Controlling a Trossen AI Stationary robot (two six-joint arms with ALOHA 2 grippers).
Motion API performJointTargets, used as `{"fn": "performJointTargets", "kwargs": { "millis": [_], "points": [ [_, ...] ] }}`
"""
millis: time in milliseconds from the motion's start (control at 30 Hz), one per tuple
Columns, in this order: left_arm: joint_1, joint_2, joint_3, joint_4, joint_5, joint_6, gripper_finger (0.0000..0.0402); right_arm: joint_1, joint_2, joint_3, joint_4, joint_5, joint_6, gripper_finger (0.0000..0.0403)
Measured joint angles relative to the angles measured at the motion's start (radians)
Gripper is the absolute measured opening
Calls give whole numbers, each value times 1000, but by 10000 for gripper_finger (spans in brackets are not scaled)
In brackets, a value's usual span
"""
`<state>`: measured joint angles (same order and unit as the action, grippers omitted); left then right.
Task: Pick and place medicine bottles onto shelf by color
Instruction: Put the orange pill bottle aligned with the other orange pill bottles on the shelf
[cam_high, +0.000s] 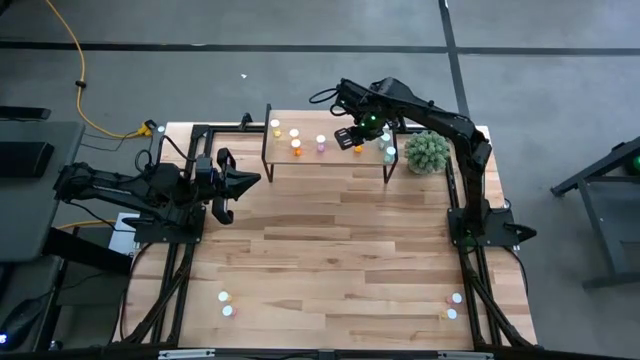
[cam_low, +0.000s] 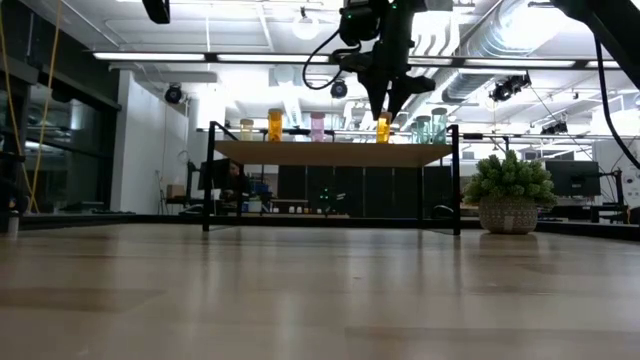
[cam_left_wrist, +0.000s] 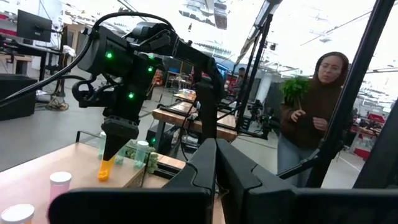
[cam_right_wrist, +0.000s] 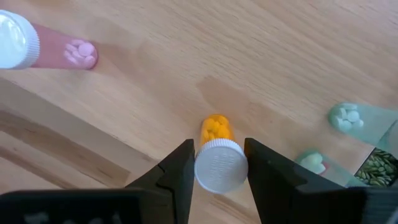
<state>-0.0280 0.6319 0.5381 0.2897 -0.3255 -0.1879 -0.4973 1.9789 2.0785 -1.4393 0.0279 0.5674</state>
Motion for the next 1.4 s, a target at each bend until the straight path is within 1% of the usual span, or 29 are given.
{"fn": "performJointTargets", "kwargs": {
  "millis": [700, 1100, 1233, 1400],
  "points": [
    [1, 0, 0, 0, -3, 16, 0, 0, 0, 0, -4, -28, -25, 124],
    [1, 0, 0, 0, -3, 16, 0, 0, 0, 0, 8, -20, -7, 124],
    [1, 0, 0, 0, -3, 16, 0, 0, 0, 0, 15, -31, -69, 124],
    [1, 0, 0, 0, 0, 16, 0, 2, 0, 0, 24, -39, -71, 124]
  ]
}}
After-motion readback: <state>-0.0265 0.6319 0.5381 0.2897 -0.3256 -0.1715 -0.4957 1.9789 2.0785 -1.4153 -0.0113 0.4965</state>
